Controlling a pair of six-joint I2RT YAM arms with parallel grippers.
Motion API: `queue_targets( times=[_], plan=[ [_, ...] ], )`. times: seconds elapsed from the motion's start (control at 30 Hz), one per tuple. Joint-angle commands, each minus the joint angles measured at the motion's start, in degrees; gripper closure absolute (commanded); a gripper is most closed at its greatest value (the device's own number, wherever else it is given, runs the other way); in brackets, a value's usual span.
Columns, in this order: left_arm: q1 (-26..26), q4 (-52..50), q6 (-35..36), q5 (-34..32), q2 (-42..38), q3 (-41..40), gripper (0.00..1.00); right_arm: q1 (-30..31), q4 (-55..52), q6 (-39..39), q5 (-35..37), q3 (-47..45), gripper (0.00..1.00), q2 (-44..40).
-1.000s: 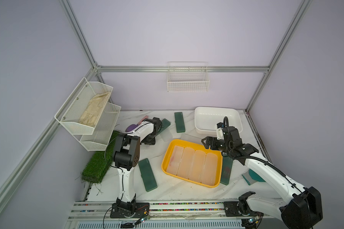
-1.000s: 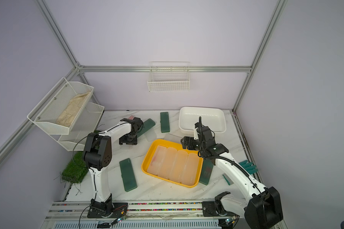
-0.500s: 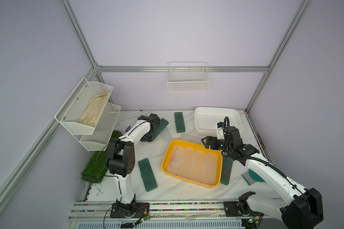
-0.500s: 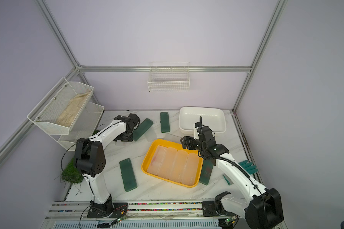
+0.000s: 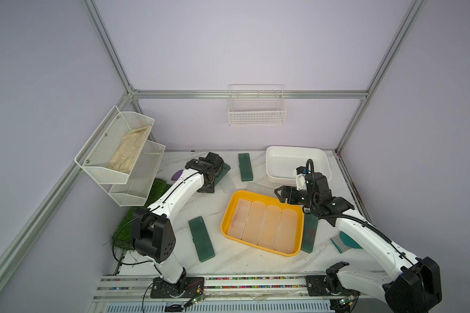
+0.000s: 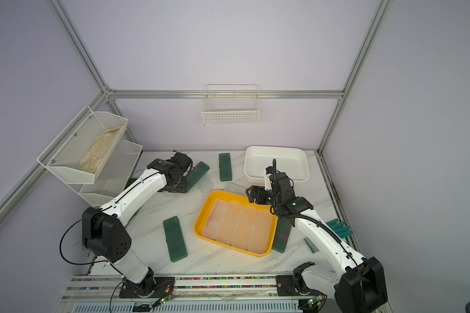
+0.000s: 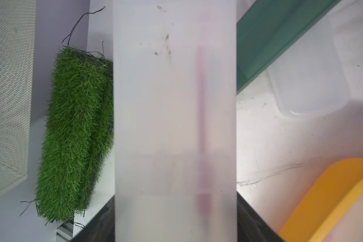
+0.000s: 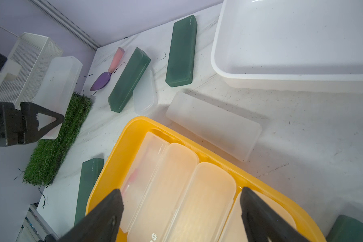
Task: Place the pencil cases by color into the storage box
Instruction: Pick up the pencil case from the center of the board, then place the pencil case at the storage box.
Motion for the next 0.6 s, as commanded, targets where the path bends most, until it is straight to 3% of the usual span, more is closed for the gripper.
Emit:
queue_targets(
  times=[0.0, 0.57],
  plan=[
    [-1.82, 1.28, 1.01, 1.03, -4.23, -1.32, 0.30, 0.35, 1.64, 0.20, -0.56, -0.09, 0.11, -0.97],
    [-12.57, 5.86, -1.62, 7.85, -10.22, -5.74, 0.30, 0.36, 1.92, 2.28, -0.62, 2.42, 0.11, 1.68]
  ],
)
